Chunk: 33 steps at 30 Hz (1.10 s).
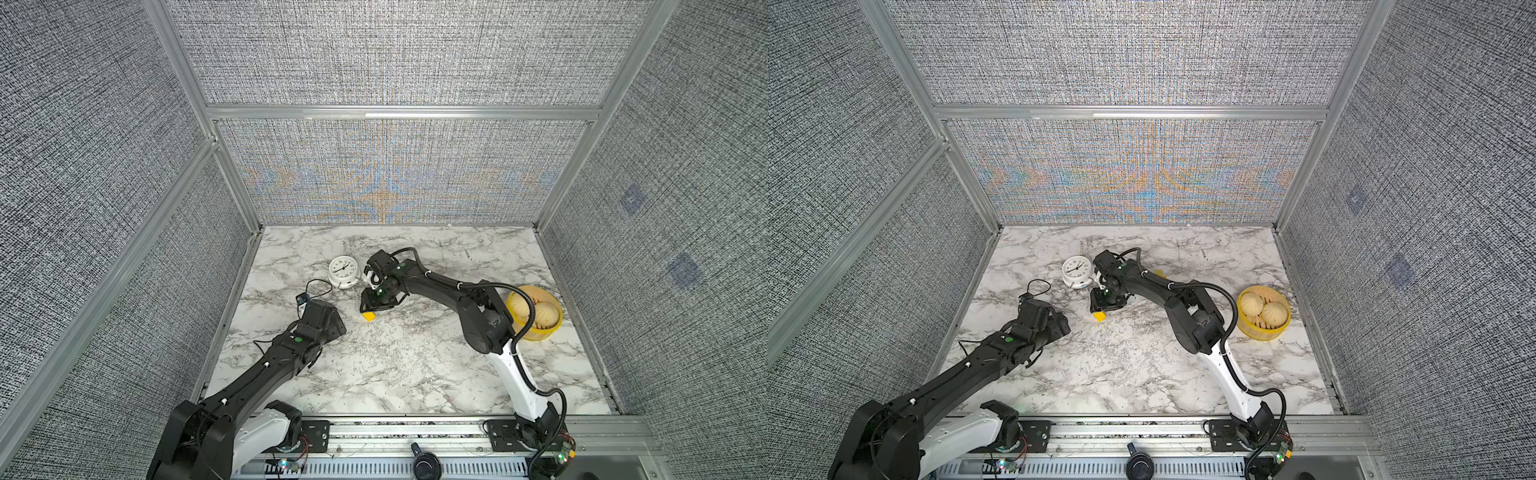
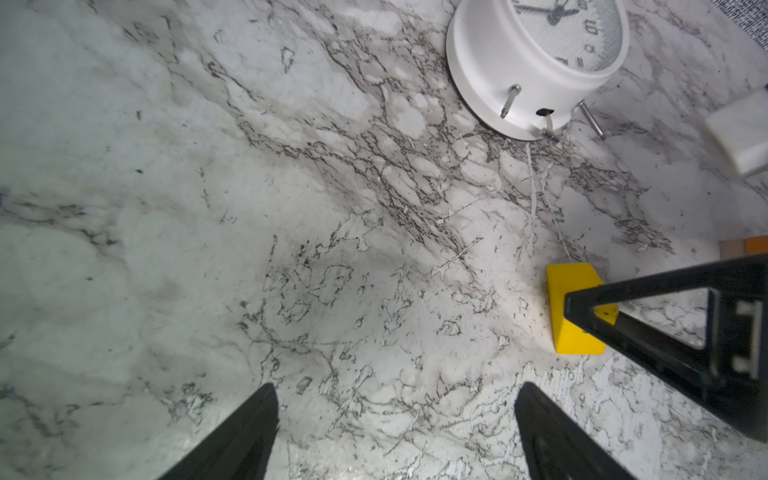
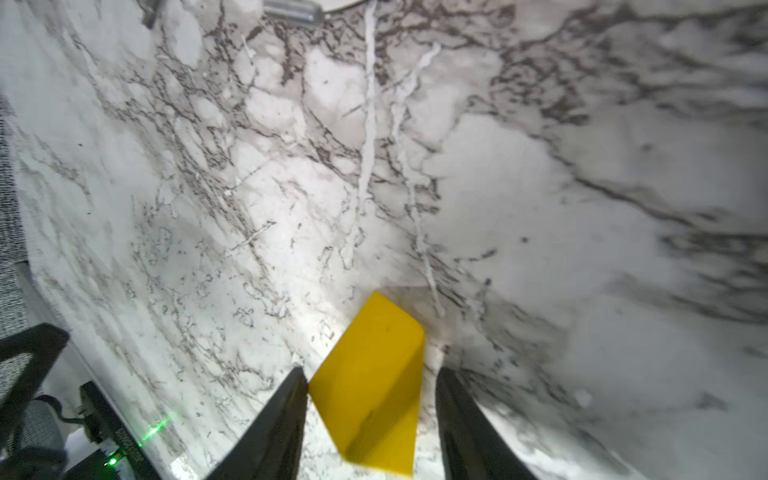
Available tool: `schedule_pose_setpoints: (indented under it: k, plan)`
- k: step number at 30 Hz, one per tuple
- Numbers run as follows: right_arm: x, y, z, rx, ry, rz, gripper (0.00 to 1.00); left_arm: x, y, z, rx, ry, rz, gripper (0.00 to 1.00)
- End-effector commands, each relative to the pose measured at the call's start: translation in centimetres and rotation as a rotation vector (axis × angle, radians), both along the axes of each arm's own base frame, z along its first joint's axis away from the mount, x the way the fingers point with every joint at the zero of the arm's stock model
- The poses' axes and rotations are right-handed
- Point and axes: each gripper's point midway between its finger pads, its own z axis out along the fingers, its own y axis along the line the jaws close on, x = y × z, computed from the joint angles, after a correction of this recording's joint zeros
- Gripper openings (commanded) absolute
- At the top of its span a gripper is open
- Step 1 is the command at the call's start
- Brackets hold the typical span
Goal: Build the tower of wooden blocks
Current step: 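Rotate the held triangular block and raise it above the table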
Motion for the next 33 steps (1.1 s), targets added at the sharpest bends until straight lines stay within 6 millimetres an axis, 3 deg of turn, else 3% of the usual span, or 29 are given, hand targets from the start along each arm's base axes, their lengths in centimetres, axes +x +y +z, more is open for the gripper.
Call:
schedule_pose_setpoints:
  k: [1,5,12,26,33]
  plan:
    - [0.0,-2.1,0.3,-0.127,-0.049,0.024,0.56,0.0,0.6,0.5,0.037,-0.009,0.003,0.9]
    - [0.2,-3.3,0.9,-0.198,-0.086,0.036,0.61,0.1,0.8,1.2,0.05,-0.023,0.0,0.9]
    - [0.2,-4.3,1.9,-0.288,-0.128,0.034,0.61,0.0,1.3,2.1,0.069,-0.043,0.008,0.9]
    - [-1.4,-1.8,1.1,-0.335,-0.132,0.08,0.6,-0.5,1.8,1.8,0.087,-0.039,0.014,0.91]
    - [-1.3,-1.3,0.7,-0.334,-0.118,0.061,0.51,-0.6,1.9,1.7,0.087,-0.042,0.014,0.92]
